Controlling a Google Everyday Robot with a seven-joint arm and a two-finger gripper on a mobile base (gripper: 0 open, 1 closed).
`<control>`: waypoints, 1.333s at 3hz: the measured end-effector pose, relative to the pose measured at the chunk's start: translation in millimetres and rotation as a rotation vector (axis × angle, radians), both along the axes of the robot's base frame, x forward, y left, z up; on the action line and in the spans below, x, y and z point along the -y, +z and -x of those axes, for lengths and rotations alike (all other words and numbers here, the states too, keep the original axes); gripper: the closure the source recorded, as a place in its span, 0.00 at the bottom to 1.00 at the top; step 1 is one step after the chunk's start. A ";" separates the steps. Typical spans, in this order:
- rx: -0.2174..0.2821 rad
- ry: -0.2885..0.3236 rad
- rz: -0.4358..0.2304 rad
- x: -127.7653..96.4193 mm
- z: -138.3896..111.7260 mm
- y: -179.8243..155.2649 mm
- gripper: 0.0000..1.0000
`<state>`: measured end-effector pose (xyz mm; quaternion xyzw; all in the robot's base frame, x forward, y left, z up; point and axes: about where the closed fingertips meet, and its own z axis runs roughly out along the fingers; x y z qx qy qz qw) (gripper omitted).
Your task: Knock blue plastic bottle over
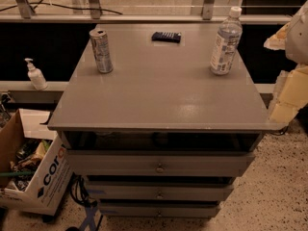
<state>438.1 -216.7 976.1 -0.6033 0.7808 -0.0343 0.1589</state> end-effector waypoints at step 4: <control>0.176 -0.170 -0.280 35.9 -86.8 -15.5 0.00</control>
Offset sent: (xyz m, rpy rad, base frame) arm 0.0417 -0.0232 -0.0103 0.1496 -0.1335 -0.0618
